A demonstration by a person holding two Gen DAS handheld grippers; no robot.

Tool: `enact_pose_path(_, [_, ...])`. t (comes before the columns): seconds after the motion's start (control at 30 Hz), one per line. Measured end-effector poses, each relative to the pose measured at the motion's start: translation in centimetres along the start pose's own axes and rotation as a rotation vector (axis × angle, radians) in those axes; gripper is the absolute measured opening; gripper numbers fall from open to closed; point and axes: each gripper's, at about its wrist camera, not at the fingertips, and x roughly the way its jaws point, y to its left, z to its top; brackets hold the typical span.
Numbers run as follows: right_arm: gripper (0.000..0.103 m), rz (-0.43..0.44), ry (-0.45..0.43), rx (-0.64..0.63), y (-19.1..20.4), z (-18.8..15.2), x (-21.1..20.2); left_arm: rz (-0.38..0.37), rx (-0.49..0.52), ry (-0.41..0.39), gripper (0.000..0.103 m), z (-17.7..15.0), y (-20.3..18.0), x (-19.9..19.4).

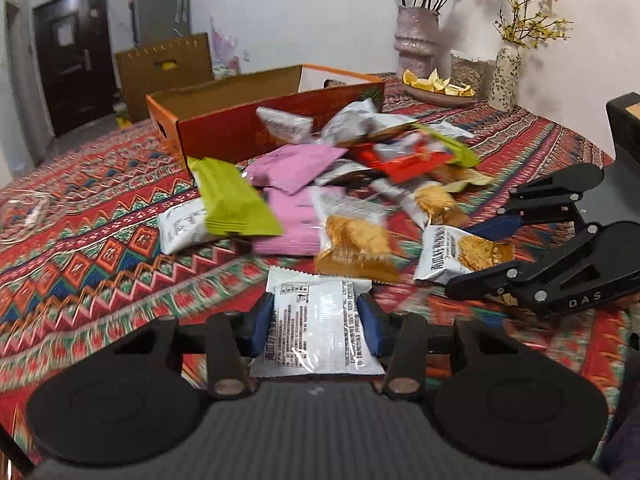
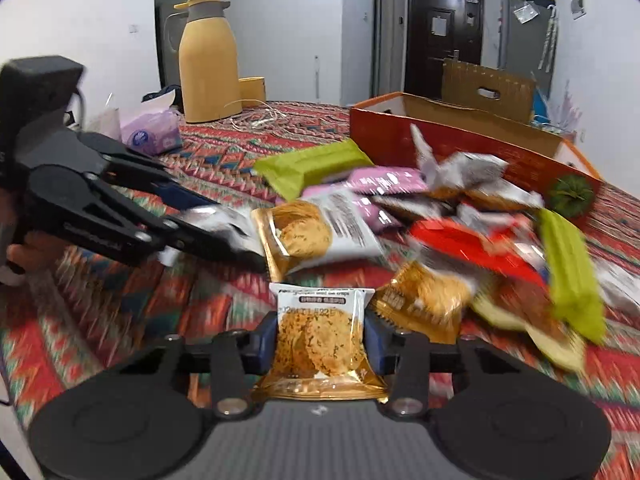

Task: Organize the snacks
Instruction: 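Grasp a white snack packet with the left gripper while the right grasps a cookie packet, then carry both packets into the cardboard box and open both grippers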

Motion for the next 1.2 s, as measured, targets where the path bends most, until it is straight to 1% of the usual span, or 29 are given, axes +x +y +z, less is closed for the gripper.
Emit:
enact_pose_path(0.13, [0.042,-0.053,0.0,0.052,-1.0,-3.2,-4.2,0.029,-0.066,-0.064,0.046,-1.6,-4.9,-3.4])
enact_pose_path(0.2, [0.042,-0.083,0.003,0.091,-1.9,-4.3,-5.6,0.057,-0.097,-0.079,0.046,-2.2,-7.0,-4.3])
enact_pose_path(0.33, [0.041,-0.137,-0.027,0.139,-3.4,-6.0,-8.8,0.102,-0.271,-0.1,0.046,-3.1,-11.0,-5.3])
enact_pose_path(0.37, [0.041,-0.147,-0.033,0.145,-3.9,-6.2,-9.3,0.111,-0.296,-0.103,0.046,-3.2,-12.0,-5.2])
enact_pose_path(0.47, [0.042,-0.16,-0.056,0.162,-4.9,-7.0,-10.8,0.133,-0.309,-0.113,0.046,-3.1,-14.6,-4.7])
enact_pose_path(0.5, [0.042,-0.159,-0.063,0.161,-5.2,-7.2,-11.3,0.128,-0.31,-0.121,0.046,-3.0,-15.2,-4.9])
enact_pose_path(0.53, [0.041,-0.159,-0.07,0.155,-5.5,-7.4,-11.8,0.127,-0.309,-0.127,0.046,-2.9,-15.6,-5.0])
enact_pose_path(0.67, [0.042,-0.148,-0.105,0.149,-6.7,-8.3,-13.6,0.169,-0.281,-0.161,0.046,-2.0,-16.8,-5.8])
enact_pose_path(0.8, [0.042,-0.149,-0.132,0.164,-8.6,-8.1,-14.1,0.195,-0.281,-0.188,0.046,-0.5,-16.6,-6.6])
enact_pose_path(0.87, [0.042,-0.148,-0.171,0.169,-9.8,-7.3,-14.9,0.2,-0.286,-0.21,0.046,1.2,-15.3,-7.3])
enact_pose_path(0.93, [0.042,-0.148,-0.214,0.165,-11.4,-5.9,-15.8,0.238,-0.291,-0.231,0.046,3.4,-13.7,-8.0])
enact_pose_path(0.97, [0.042,-0.148,-0.242,0.163,-12.5,-4.8,-16.4,0.272,-0.291,-0.239,0.046,5.1,-12.3,-8.4])
enact_pose_path(1.03, [0.042,-0.146,-0.299,0.167,-15.1,-2.1,-17.6,0.308,-0.282,-0.241,0.046,8.1,-9.9,-8.7])
enact_pose_path(1.1, [0.042,-0.157,-0.338,0.172,-17.6,1.0,-18.2,0.351,-0.284,-0.228,0.046,11.7,-7.3,-8.5])
enact_pose_path(1.2, [0.042,-0.162,-0.381,0.175,-20.7,6.1,-18.2,0.374,-0.253,-0.252,0.046,16.9,-3.7,-7.6])
